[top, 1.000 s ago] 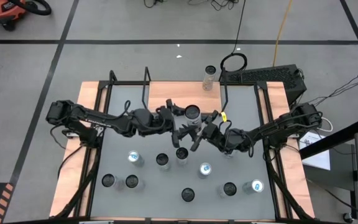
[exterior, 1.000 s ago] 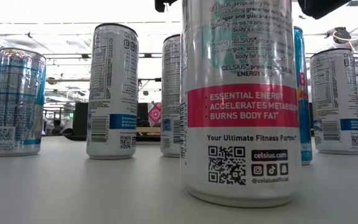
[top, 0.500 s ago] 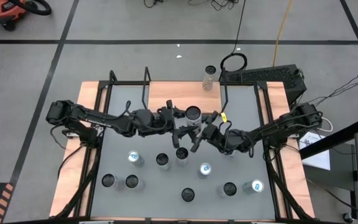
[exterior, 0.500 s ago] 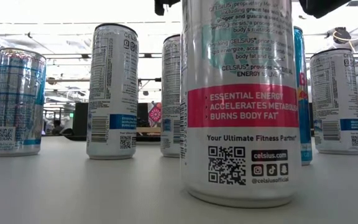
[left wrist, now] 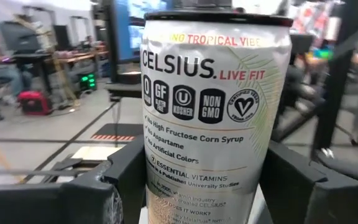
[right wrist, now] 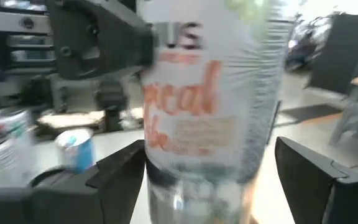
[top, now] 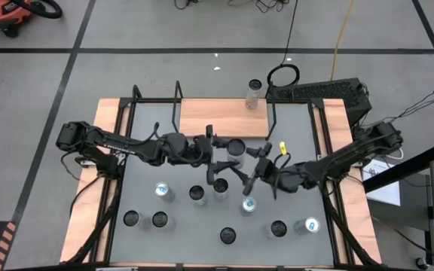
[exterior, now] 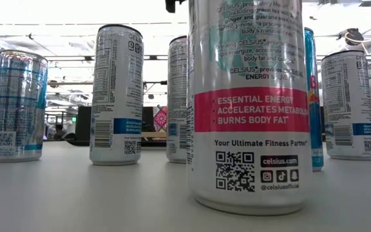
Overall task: Place canned beverage on shelf
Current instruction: Put the top white yellow soda can on the shelf aligned with the white yellow soda can
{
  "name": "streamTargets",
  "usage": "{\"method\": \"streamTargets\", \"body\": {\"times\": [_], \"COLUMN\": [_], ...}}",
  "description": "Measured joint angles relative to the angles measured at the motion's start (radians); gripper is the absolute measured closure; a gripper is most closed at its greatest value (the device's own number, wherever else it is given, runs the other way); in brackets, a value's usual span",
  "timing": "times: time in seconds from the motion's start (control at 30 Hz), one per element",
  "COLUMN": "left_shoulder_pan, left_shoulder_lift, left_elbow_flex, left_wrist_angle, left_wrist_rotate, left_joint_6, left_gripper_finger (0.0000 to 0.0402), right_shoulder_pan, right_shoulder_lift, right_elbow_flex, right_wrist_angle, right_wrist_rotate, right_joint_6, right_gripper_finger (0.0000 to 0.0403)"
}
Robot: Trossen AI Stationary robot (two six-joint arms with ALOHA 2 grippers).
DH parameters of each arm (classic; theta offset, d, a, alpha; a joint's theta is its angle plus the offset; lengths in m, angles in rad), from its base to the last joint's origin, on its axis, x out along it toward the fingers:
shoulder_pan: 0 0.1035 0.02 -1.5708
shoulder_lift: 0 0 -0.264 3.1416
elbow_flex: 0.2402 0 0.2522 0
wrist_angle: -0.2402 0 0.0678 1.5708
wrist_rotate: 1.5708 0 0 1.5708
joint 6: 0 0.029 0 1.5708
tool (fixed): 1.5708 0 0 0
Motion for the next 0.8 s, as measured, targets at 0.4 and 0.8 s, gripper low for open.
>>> {"method": "streamTargets", "body": {"times": [0.4, 0.8], "left_shoulder_pan": [0.032, 0.087], "left_shoulder_lift": [-0.001, 0.078], "left_elbow_flex": [0.001, 0.002], "left_wrist_angle": [-0.079, -0.008], "left_wrist_rotate": [0.13, 0.215], "left_joint_6": [0.063, 0.063], "left_gripper_finger": [0.0159, 0.0159], "right_shoulder_pan": [0.014, -0.045], "right_shoulder_lift": [-0.3, -0.287], "right_elbow_flex": [0.02, 0.23], "right_wrist_angle": [-0.367, -0.561], "right_wrist_rotate": [-0.307, -0.417], "right_joint_6": [0.04, -0.062], "right_gripper_finger": [0.011, 0.0103]}}
